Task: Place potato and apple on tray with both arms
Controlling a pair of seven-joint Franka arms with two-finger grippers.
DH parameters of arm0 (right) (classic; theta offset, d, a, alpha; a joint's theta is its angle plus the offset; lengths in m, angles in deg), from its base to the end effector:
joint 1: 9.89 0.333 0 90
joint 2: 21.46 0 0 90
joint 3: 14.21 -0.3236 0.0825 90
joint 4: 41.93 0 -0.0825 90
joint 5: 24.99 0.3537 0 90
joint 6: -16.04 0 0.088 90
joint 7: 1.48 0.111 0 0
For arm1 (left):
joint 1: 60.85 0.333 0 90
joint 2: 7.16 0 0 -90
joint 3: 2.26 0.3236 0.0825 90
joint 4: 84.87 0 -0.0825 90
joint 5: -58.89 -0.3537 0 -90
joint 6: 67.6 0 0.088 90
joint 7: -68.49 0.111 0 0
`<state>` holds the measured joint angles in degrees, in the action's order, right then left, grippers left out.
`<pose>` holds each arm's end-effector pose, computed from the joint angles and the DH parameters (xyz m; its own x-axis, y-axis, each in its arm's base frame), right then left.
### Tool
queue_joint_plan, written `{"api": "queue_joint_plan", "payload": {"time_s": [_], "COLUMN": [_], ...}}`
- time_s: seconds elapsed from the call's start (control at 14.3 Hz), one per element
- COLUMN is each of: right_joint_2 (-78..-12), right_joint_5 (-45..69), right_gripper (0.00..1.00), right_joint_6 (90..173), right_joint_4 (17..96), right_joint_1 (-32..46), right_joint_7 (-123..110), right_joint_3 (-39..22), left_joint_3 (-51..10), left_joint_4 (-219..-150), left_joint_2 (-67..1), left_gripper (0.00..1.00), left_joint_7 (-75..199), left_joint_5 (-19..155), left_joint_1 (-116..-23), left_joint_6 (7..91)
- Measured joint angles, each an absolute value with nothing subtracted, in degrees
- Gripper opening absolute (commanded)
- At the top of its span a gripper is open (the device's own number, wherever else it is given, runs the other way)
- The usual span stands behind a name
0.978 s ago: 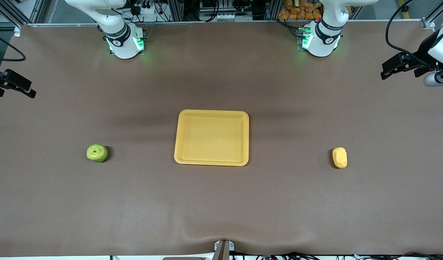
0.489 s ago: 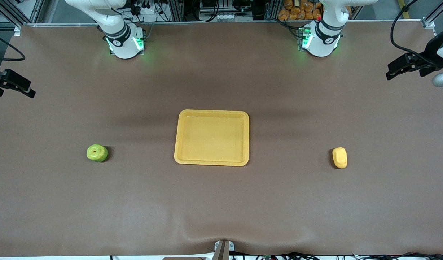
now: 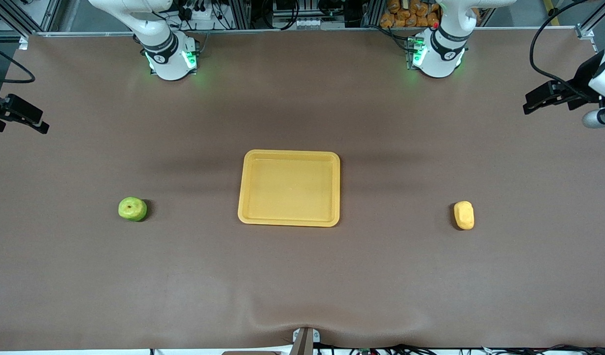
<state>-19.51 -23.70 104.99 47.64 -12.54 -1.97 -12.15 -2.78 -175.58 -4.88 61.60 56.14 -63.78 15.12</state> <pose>0.5104 -0.0399 0.6474 0.9970 -0.0732 0.0234 -0.0726 -0.9971 -0.0235 0.4968 -0.0242 0.6327 0.9935 0.0662 -0.0928 0.0608 -0.9963 -0.0599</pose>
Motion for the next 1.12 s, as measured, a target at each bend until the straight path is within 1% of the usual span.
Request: {"api": "queue_joint_plan", "payload": {"time_s": [0.28,0.42,0.56,0.7,0.91,1.12], "right_joint_2": [-19.57,-19.60,-19.96,-20.93,-23.54,-27.41], "right_joint_5": [-23.69,-23.69,-23.69,-23.68,-23.64,-23.71], "right_gripper": [1.00,1.00,1.00,1.00,1.00,1.00], "right_joint_6": [105.00,105.01,105.00,105.01,105.04,105.89], "right_joint_4": [47.64,47.64,47.66,47.69,47.77,46.89], "right_joint_1": [-12.54,-12.54,-12.54,-12.54,-12.34,-10.78], "right_joint_7": [-1.96,-1.96,-1.96,-1.96,-1.97,-1.96], "right_joint_3": [-12.22,-12.24,-12.21,-12.21,-12.47,-12.70], "left_joint_3": [-2.77,-2.77,-2.80,-3.02,-3.11,-3.14], "left_joint_4": [-179.89,-183.01,-186.74,-190.98,-194.96,-195.35], "left_joint_2": [-5.01,-5.07,-5.25,-5.85,-9.00,-14.06], "left_gripper": [1.00,1.00,1.00,1.00,1.00,1.00], "left_joint_7": [61.56,61.56,61.56,61.56,61.56,61.56], "left_joint_5": [56.14,56.14,56.14,56.15,56.15,56.14], "left_joint_1": [-63.18,-63.02,-63.04,-63.18,-63.18,-63.25], "left_joint_6": [19.29,22.93,28.16,35.23,44.44,50.81]}}
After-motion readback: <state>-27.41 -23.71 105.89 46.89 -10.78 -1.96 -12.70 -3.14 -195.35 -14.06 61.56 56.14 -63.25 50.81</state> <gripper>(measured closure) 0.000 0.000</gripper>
